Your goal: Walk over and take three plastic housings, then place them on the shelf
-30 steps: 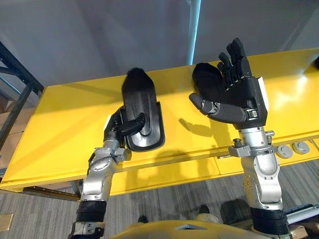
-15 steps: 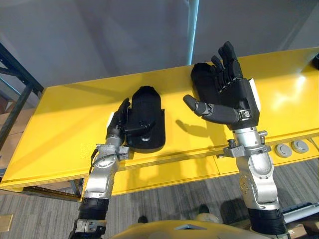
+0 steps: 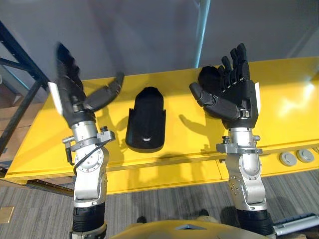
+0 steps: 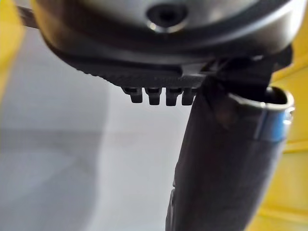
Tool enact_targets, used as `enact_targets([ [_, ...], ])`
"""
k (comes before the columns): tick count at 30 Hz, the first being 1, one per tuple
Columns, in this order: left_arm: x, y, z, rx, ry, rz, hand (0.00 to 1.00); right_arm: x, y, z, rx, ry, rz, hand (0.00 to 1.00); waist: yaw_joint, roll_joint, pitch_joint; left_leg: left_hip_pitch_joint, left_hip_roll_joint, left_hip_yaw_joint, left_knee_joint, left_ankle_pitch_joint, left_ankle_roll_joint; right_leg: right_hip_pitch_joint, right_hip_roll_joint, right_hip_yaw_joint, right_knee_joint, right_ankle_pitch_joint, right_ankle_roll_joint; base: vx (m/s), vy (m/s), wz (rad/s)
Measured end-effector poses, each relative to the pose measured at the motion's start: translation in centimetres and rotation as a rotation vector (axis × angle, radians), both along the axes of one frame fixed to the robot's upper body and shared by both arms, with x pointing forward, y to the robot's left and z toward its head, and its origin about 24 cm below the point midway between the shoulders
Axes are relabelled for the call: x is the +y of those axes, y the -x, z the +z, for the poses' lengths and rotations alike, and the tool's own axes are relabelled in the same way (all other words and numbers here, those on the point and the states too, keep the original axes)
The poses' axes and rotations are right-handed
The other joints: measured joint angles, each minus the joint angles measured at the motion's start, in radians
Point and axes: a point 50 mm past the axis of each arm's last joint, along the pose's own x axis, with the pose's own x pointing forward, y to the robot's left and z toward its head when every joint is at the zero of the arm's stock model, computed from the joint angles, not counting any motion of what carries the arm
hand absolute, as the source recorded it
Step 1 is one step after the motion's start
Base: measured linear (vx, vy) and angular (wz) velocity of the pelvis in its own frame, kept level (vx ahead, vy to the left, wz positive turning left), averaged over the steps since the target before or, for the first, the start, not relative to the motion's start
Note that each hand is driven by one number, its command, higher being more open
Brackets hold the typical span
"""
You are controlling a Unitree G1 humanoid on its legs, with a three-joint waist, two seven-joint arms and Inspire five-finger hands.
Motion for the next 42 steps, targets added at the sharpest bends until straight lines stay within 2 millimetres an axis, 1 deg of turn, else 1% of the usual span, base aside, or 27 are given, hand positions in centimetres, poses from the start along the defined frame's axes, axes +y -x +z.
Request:
enact_targets([
  [2, 0.2, 1.4, 1.5, -0.145, 0.015, 0.031, 1.00, 0.3, 0.0, 0.0, 0.001, -0.006, 0.017, 1.00, 0.006, -0.003, -0.008, -0.001, 0.000, 0.000, -0.001, 0.000, 0.000, 0.000, 0.000, 0.000, -0.002, 0.000, 0.000, -0.01, -0.001, 0.02],
  [4, 0.4, 2.2, 1.9, -0.208, 0.026, 0.054, 1.00, 0.3, 0.0, 0.0, 0.000, -0.009, 0.015, 1.00, 0.015, -0.009, -0.020, -0.001, 0.000, -0.003, -0.004, 0.000, 0.000, 0.003, 0.000, -0.003, -0.006, 0.000, 0.000, -0.02, -0.003, 0.03],
  [8, 0.9, 2.9, 0.9, -0.177, 0.027, 0.083, 1.00, 0.3, -0.1, 0.1, -0.006, -0.008, 0.013, 1.00, 0.016, -0.018, -0.036, -0.006, -0.001, -0.021, -0.005, 0.002, -0.001, 0.014, 0.000, -0.027, -0.013, 0.000, 0.001, -0.03, -0.008, 0.13],
  [10, 1.5, 3.3, 0.2, -0.142, 0.030, 0.096, 1.00, 0.4, -0.3, 0.6, -0.028, -0.006, 0.016, 1.00, 0.020, -0.023, -0.039, -0.013, -0.001, -0.032, -0.005, 0.006, -0.001, 0.014, 0.000, -0.035, -0.015, 0.000, 0.001, -0.03, -0.007, 0.11],
  [11, 2.8, 4.5, -1.0, -0.086, 0.000, 0.111, 1.00, -1.1, -0.9, -0.1, 0.010, -0.032, -0.034, 1.00, 0.025, -0.052, -0.071, -0.038, -0.002, -0.064, -0.006, 0.024, -0.002, 0.015, 0.000, -0.067, -0.017, 0.000, 0.001, -0.02, -0.004, 0.05],
  [20, 2.7, 4.5, -1.2, -0.077, 0.021, 0.088, 1.00, -1.1, -0.8, -0.2, 0.012, -0.029, -0.029, 1.00, 0.025, -0.051, -0.070, -0.045, -0.002, -0.068, -0.005, 0.027, -0.001, 0.007, 0.000, -0.066, -0.013, -0.001, 0.000, 0.00, 0.000, 0.01],
  [23, 2.5, 4.8, -2.1, -0.027, 0.028, 0.044, 1.00, -1.1, -0.6, -0.5, 0.016, -0.009, -0.023, 1.00, 0.026, -0.049, -0.060, -0.058, -0.002, -0.078, -0.006, 0.034, 0.000, -0.003, 0.001, -0.069, -0.004, -0.004, -0.003, -0.01, -0.005, 0.10],
  [25, 2.2, 4.9, -3.2, 0.041, 0.059, 0.000, 1.00, -1.0, -0.3, -0.6, 0.017, 0.009, -0.013, 1.00, 0.030, -0.046, -0.051, -0.064, -0.002, -0.094, -0.006, 0.035, 0.000, -0.003, 0.002, -0.070, 0.007, -0.028, -0.005, -0.03, -0.015, 0.18],
  [26, 2.2, 4.9, -3.5, 0.059, 0.067, -0.008, 1.00, -1.0, -0.2, -0.6, 0.013, 0.030, -0.020, 1.00, 0.031, -0.045, -0.049, -0.069, -0.001, -0.100, -0.006, 0.035, 0.001, -0.004, 0.004, -0.069, 0.008, -0.037, 0.000, -0.02, -0.026, 0.26],
  [28, 2.3, 5.0, -4.3, 0.113, 0.089, -0.021, 1.00, -0.9, 0.3, -0.3, -0.022, 0.129, -0.059, 1.00, 0.039, -0.041, -0.035, -0.075, 0.001, -0.111, -0.006, 0.033, 0.007, -0.004, 0.010, -0.063, 0.009, -0.047, 0.003, -0.01, -0.027, 0.15],
  [30, 2.6, 5.2, -5.1, 0.171, 0.119, -0.021, 1.00, -0.6, 0.7, 0.5, -0.085, 0.233, -0.094, 1.00, 0.055, -0.042, -0.026, -0.082, 0.007, -0.112, -0.006, 0.033, 0.006, -0.010, 0.018, -0.052, 0.009, -0.051, 0.001, 0.00, -0.009, 0.02],
  [32, 2.8, 5.2, -5.4, 0.194, 0.126, -0.013, 1.00, -0.4, 1.1, 1.1, -0.130, 0.252, -0.075, 1.00, 0.066, -0.043, -0.025, -0.096, 0.009, -0.119, -0.005, 0.042, -0.002, -0.026, 0.020, -0.052, 0.023, -0.050, 0.000, 0.04, -0.014, 0.13],
  [34, 2.9, 5.4, -5.6, 0.211, 0.128, -0.006, 1.00, -0.1, 1.3, 1.3, -0.160, 0.276, -0.042, 1.00, 0.064, -0.044, -0.026, -0.100, 0.010, -0.135, -0.004, 0.043, -0.003, -0.027, 0.020, -0.025, 0.042, -0.056, -0.007, 0.07, 0.008, 0.26],
  [35, 2.9, 5.5, -5.7, 0.214, 0.127, -0.003, 1.00, 0.1, 1.5, 1.2, -0.169, 0.286, -0.022, 1.00, 0.070, -0.046, -0.026, -0.100, 0.011, -0.137, -0.002, 0.044, -0.004, -0.026, 0.021, 0.002, 0.046, -0.060, -0.013, 0.07, 0.025, 0.17],
  [37, 3.2, 5.7, -5.7, 0.217, 0.121, 0.009, 1.00, 0.7, 1.6, 1.0, -0.165, 0.290, 0.012, 1.00, 0.078, -0.045, -0.026, -0.099, 0.012, -0.136, -0.002, 0.044, -0.005, -0.026, 0.022, 0.003, 0.045, -0.064, -0.018, 0.03, 0.008, 0.05],
  [39, 3.5, 6.0, -5.9, 0.234, 0.099, 0.006, 1.00, 1.1, 1.9, 0.4, -0.143, 0.294, 0.045, 1.00, 0.078, -0.046, -0.026, -0.101, 0.012, -0.136, -0.002, 0.045, -0.005, -0.026, 0.022, 0.004, 0.046, -0.067, -0.019, 0.00, 0.000, 0.00],
  [42, 3.2, 6.2, -6.4, 0.291, 0.041, -0.068, 1.00, 1.4, 2.3, -0.4, -0.106, 0.293, 0.065, 1.00, 0.078, -0.048, -0.026, -0.102, 0.011, -0.134, -0.005, 0.045, -0.006, -0.027, 0.022, 0.016, 0.049, -0.083, -0.019, -0.06, -0.019, -0.01],
])
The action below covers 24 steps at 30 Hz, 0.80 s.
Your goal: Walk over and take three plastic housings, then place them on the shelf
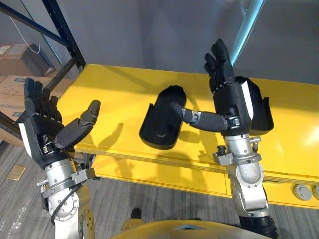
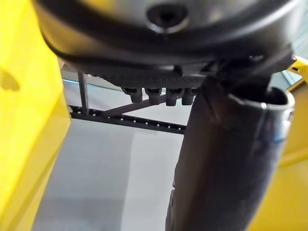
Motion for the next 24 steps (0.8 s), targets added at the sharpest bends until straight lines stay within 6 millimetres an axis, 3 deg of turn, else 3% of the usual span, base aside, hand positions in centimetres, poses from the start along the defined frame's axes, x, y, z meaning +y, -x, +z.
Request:
enact_targets([
  [4, -0.7, -0.1, -2.0, 0.172, -0.105, -0.158, 1.00, 0.0, 0.3, -0.4, 0.018, -0.003, -0.001, 1.00, -0.002, 0.005, 0.001, -0.003, 0.007, 0.016, 0.000, 0.001, 0.000, -0.018, 0.006, 0.019, 0.010, -0.010, -0.001, -0.05, -0.023, -0.10],
  [9, -1.1, 0.1, -4.7, 0.338, -0.096, -0.258, 1.00, -0.2, 0.5, -0.4, 0.008, 0.005, -0.001, 1.00, -0.003, 0.005, 0.002, -0.006, 0.010, 0.027, 0.001, 0.004, -0.002, -0.031, 0.009, 0.035, 0.013, -0.003, 0.009, -0.01, -0.007, -0.08],
  [24, -2.0, 1.2, -7.4, 0.507, -0.101, -0.502, 1.00, -1.1, 0.4, -0.4, 0.007, 0.018, -0.065, 1.00, 0.000, 0.046, 0.015, -0.023, 0.011, 0.002, 0.003, 0.015, -0.001, -0.037, 0.009, 0.012, 0.027, -0.009, 0.002, -0.01, -0.007, 0.05],
])
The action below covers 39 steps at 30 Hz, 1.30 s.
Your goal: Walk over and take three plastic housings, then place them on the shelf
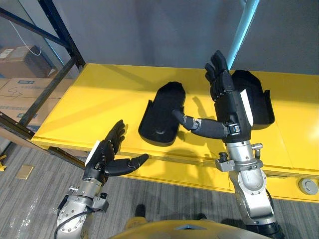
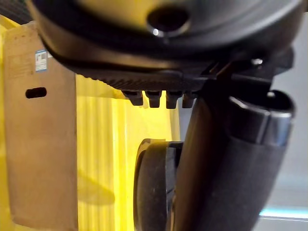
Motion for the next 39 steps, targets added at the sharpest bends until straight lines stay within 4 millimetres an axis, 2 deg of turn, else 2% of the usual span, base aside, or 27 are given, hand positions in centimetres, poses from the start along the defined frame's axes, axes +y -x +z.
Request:
enact_targets([
  [6, 0.3, 0.0, 0.1, 0.016, -0.065, -0.025, 1.00, -1.7, 0.1, 0.5, -0.048, -0.066, -0.142, 1.00, -0.001, 0.008, -0.003, 0.000, 0.000, 0.004, 0.000, 0.001, 0.001, -0.004, 0.000, 0.005, 0.001, 0.001, 0.001, 0.00, 0.000, 0.00],
  [13, 0.7, -0.7, -0.4, 0.000, -0.101, 0.112, 1.00, -3.7, 0.2, 1.0, -0.084, -0.107, -0.273, 1.00, -0.005, 0.027, -0.006, 0.002, 0.002, 0.014, 0.001, 0.001, 0.001, -0.009, 0.002, 0.016, 0.002, 0.003, 0.003, 0.00, -0.002, -0.03],
  [17, 0.9, -1.4, -0.3, -0.040, -0.153, 0.169, 1.00, -3.7, 0.3, 1.0, -0.094, -0.112, -0.276, 1.00, -0.005, 0.031, -0.003, 0.004, 0.003, 0.025, 0.001, 0.001, 0.001, -0.016, 0.004, 0.028, 0.002, 0.004, 0.004, -0.01, -0.007, -0.08],
  [26, 1.0, -2.9, 1.4, -0.189, -0.328, 0.288, 1.00, -3.4, 0.4, 1.0, -0.100, -0.153, -0.274, 1.00, -0.010, 0.023, 0.016, 0.007, 0.005, 0.048, 0.001, 0.000, 0.000, -0.034, 0.005, 0.054, 0.014, 0.005, 0.005, -0.01, -0.007, -0.07],
  [33, -0.3, -3.3, -0.8, -0.118, -0.367, 0.234, 1.00, -3.2, 0.4, 0.9, -0.096, -0.163, -0.260, 1.00, -0.029, 0.019, 0.021, 0.017, 0.006, 0.071, 0.001, -0.004, -0.002, -0.041, 0.006, 0.077, 0.017, 0.006, 0.007, -0.01, -0.003, -0.09],
  [39, -1.0, -3.7, -0.7, -0.121, -0.381, 0.193, 1.00, -3.2, 0.4, 0.9, -0.097, -0.168, -0.261, 1.00, -0.034, 0.021, 0.023, 0.021, 0.006, 0.082, 0.001, -0.008, -0.002, -0.043, 0.007, 0.087, 0.017, 0.007, 0.008, 0.00, 0.000, -0.05],
])
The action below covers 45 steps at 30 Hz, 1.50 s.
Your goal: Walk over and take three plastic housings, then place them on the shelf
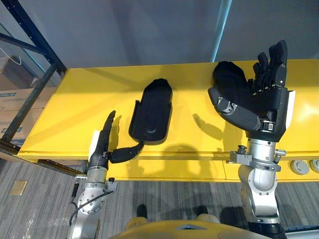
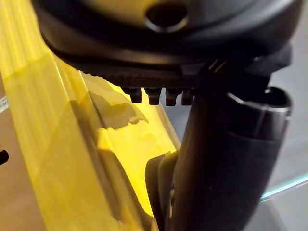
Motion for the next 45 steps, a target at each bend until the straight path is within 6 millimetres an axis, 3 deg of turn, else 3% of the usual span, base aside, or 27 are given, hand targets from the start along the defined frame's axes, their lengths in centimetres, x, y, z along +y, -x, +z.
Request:
enact_targets([
  [18, -1.9, -1.8, 0.0, -0.006, -0.055, 0.004, 1.00, 0.5, 0.0, -0.1, 0.003, -0.006, 0.022, 1.00, -0.020, 0.010, 0.016, 0.024, 0.003, 0.037, 0.000, -0.011, -0.003, 0.000, 0.005, 0.036, 0.000, 0.001, 0.001, 0.00, 0.002, -0.05],
  [45, -2.2, -2.7, -0.1, -0.008, -0.035, 0.113, 1.00, 1.0, 0.0, -0.3, 0.003, -0.078, 0.009, 1.00, -0.027, 0.005, 0.024, 0.038, 0.005, 0.059, 0.000, -0.018, -0.004, 0.001, 0.009, 0.057, 0.001, 0.005, 0.003, 0.00, 0.001, -0.02],
])
